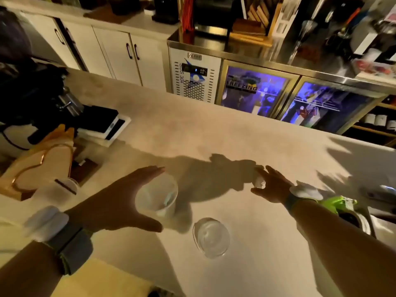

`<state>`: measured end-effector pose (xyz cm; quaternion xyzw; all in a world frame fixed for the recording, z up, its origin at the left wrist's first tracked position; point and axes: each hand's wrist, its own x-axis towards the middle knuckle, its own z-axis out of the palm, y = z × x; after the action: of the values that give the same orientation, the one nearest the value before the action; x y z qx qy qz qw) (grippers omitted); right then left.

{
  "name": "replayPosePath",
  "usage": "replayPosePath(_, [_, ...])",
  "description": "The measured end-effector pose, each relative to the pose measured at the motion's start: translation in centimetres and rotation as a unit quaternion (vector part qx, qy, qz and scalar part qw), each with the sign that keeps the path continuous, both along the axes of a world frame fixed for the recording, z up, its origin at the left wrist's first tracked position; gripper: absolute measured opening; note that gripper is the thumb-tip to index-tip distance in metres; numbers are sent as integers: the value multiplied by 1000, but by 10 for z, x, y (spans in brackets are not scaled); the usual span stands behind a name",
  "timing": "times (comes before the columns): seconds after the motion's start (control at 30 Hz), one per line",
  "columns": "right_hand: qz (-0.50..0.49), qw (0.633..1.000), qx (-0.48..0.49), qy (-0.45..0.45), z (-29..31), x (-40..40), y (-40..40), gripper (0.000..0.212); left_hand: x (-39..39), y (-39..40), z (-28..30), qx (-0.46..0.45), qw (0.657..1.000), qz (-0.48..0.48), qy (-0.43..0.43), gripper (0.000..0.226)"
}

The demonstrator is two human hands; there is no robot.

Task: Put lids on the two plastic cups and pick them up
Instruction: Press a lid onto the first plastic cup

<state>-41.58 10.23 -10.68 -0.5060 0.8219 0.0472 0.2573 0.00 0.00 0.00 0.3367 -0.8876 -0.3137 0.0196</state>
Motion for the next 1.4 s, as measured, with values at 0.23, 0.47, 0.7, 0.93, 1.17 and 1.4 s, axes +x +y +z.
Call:
replayPosePath(0.23, [30, 999, -3, 30, -16, -8, 1, 74, -1, 7, -17, 17, 995, 51, 81, 113])
replayPosePath(0.47, [-34, 998, -30, 52, -19, -5, 9, 68, -5, 15, -39, 62, 974, 120, 181, 122])
replayPosePath(0.7, [-19, 961, -260, -92, 21, 59, 0, 69, -9, 24, -49, 85, 948, 171, 254, 118])
replayPosePath(0.93, [191, 867, -400, -228, 96, 170, -23, 65, -8, 29, -59, 102, 932, 202, 284, 104])
replayPosePath(1.17, [294, 888, -304, -179, 102, 225, -30, 61, -10, 35, -63, 115, 919, 242, 289, 106])
replayPosePath(1.4, [330, 872, -347, -105, 88, 247, -45, 54, -11, 36, -69, 117, 913, 246, 303, 75])
